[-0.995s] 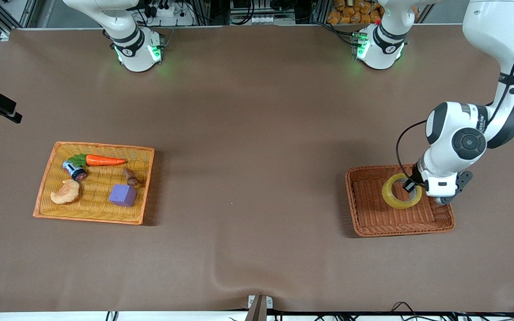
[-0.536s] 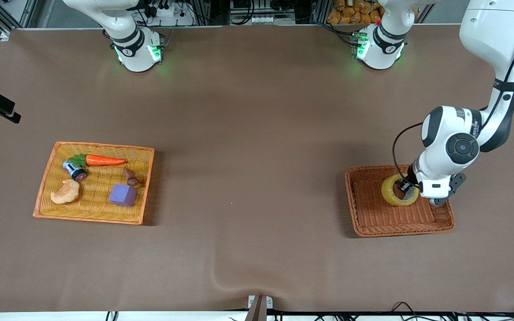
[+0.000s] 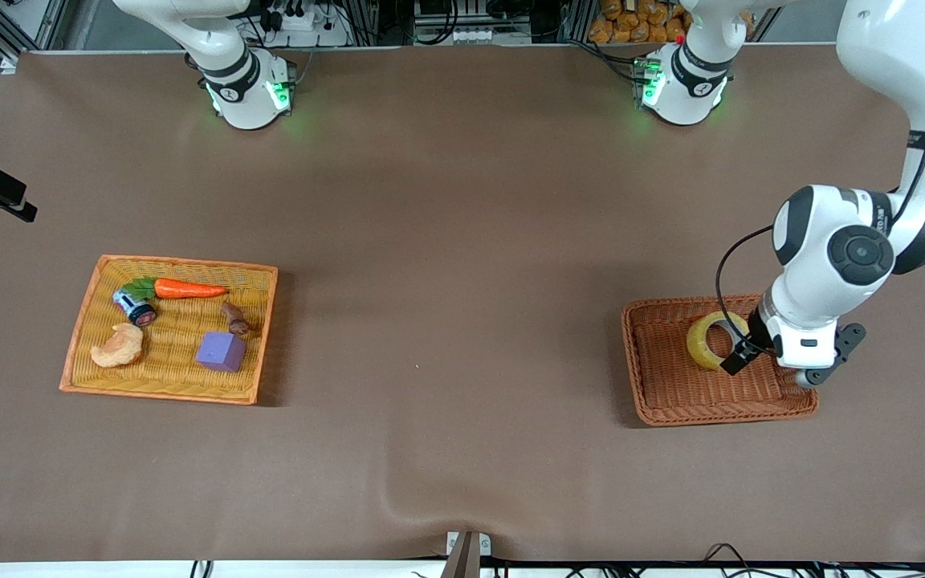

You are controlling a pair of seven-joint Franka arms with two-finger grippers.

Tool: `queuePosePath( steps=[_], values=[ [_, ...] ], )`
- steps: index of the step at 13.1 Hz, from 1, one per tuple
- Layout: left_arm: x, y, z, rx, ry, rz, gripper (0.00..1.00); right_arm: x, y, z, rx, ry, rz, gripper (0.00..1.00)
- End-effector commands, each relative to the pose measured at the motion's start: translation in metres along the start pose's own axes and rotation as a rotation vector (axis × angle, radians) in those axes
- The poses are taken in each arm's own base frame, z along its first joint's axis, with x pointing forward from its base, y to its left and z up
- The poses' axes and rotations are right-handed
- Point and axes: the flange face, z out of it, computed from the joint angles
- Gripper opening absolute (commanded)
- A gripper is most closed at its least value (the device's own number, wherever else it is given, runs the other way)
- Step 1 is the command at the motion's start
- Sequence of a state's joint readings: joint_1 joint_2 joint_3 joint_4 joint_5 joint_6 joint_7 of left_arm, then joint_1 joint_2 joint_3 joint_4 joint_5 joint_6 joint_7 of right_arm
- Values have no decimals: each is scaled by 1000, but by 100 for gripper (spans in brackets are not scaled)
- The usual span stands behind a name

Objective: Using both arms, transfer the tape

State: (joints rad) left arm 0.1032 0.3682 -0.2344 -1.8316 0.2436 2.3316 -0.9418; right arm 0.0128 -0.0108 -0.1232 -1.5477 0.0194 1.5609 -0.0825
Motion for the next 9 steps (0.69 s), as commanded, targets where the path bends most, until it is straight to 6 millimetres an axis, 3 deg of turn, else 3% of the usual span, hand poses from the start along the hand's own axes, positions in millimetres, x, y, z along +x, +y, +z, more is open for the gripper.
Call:
queuePosePath(
  steps=[1,5,9],
  values=[
    [3,4,-61,-40,77,120,100,3,3,-3,8,3,1,100],
    [-7,-4,-133,-90,60,312,100,3,3,-3,3,3,1,100],
    [-20,-38,-195,-90,-52,491,100,3,3,-3,6,4,1,100]
  ],
)
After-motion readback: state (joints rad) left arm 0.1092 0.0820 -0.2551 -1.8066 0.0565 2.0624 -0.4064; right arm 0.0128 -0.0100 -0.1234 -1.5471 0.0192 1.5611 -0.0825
